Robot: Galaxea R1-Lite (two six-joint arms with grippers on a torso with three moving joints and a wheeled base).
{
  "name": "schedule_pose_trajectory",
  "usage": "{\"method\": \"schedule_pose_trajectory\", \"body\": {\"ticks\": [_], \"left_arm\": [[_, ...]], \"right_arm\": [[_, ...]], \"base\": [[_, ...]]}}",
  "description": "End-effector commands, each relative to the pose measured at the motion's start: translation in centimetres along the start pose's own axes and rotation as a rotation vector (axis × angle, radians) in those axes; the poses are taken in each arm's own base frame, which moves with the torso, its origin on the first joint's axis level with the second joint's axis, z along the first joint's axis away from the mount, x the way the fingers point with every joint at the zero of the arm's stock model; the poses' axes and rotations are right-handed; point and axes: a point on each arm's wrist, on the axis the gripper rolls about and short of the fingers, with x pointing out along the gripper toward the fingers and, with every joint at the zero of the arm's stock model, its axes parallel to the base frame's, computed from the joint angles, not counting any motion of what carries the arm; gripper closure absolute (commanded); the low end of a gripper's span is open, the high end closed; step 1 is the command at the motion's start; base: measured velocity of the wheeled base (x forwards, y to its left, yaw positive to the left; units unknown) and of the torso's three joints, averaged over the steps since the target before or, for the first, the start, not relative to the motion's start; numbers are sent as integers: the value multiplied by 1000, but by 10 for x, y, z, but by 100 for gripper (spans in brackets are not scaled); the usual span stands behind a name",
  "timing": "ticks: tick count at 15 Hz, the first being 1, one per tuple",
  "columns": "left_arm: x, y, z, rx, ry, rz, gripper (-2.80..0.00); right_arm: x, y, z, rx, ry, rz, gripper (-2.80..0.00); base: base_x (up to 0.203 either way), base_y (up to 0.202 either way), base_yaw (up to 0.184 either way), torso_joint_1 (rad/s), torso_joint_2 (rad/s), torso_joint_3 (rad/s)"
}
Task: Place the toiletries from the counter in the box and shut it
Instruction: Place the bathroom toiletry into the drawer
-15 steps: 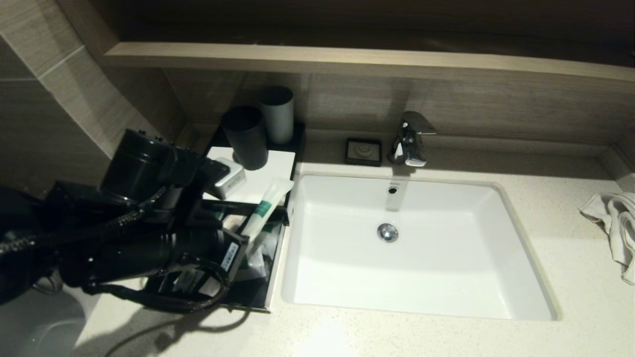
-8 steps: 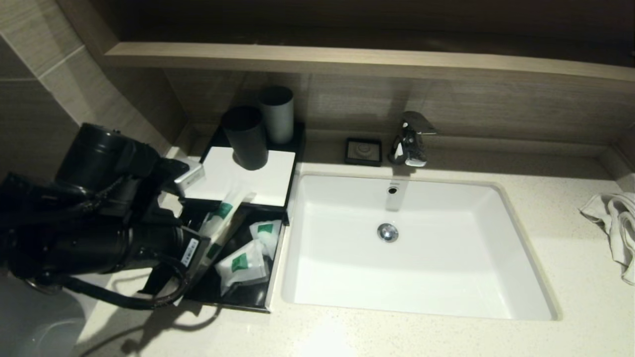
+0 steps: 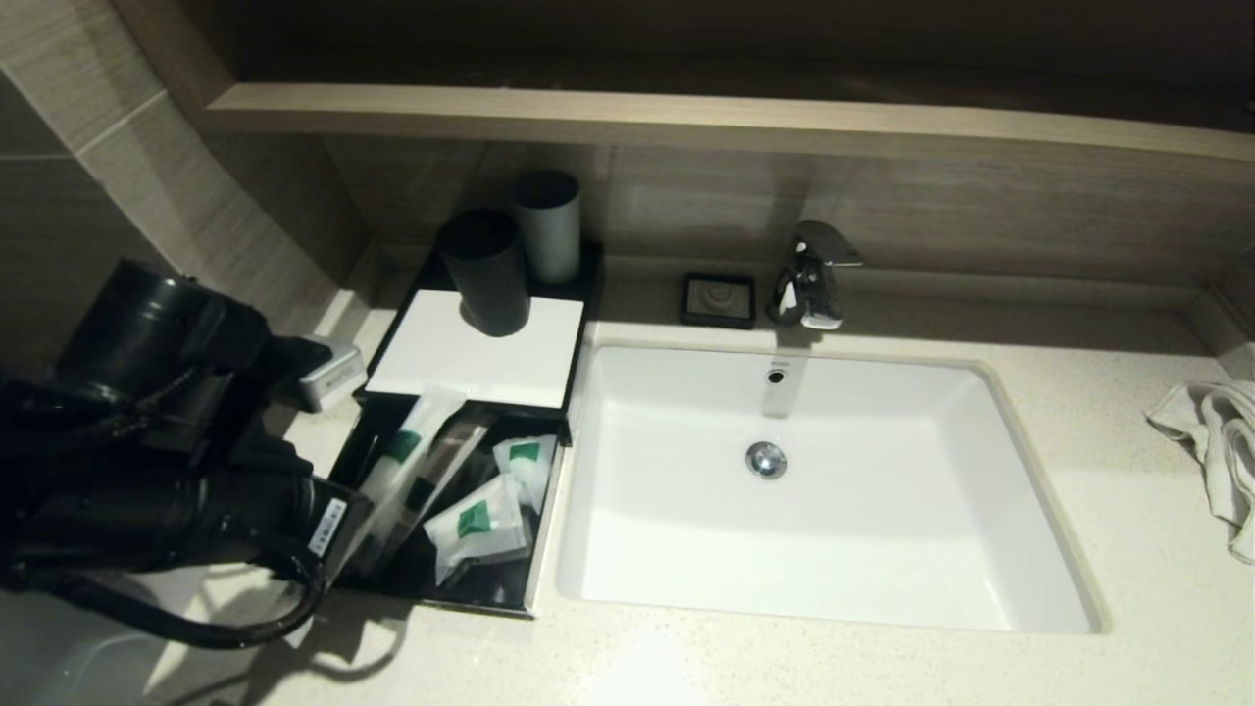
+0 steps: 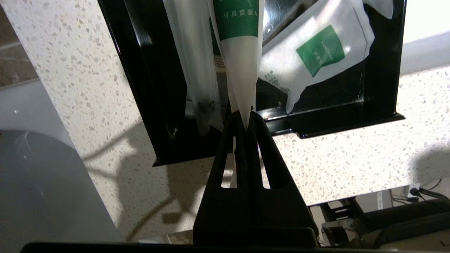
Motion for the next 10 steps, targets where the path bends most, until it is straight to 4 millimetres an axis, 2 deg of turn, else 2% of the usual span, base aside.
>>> {"method": "schedule_pose_trajectory", "body": {"ticks": [1, 4, 10], "left_arm": [[0, 0, -5, -1, 37, 0, 0], [7, 1, -9, -26, 72, 6, 0], [27, 7, 1, -54, 99, 25, 0]], "right_arm": [[0, 0, 0, -1, 0, 0, 0], [0, 0, 0, 0, 0, 0, 0], [0, 0, 0, 0, 2, 0, 0]], "base": [[0, 0, 0, 0, 0, 0], [0, 0, 0, 0, 0, 0], [0, 0, 0, 0, 0, 0]]}}
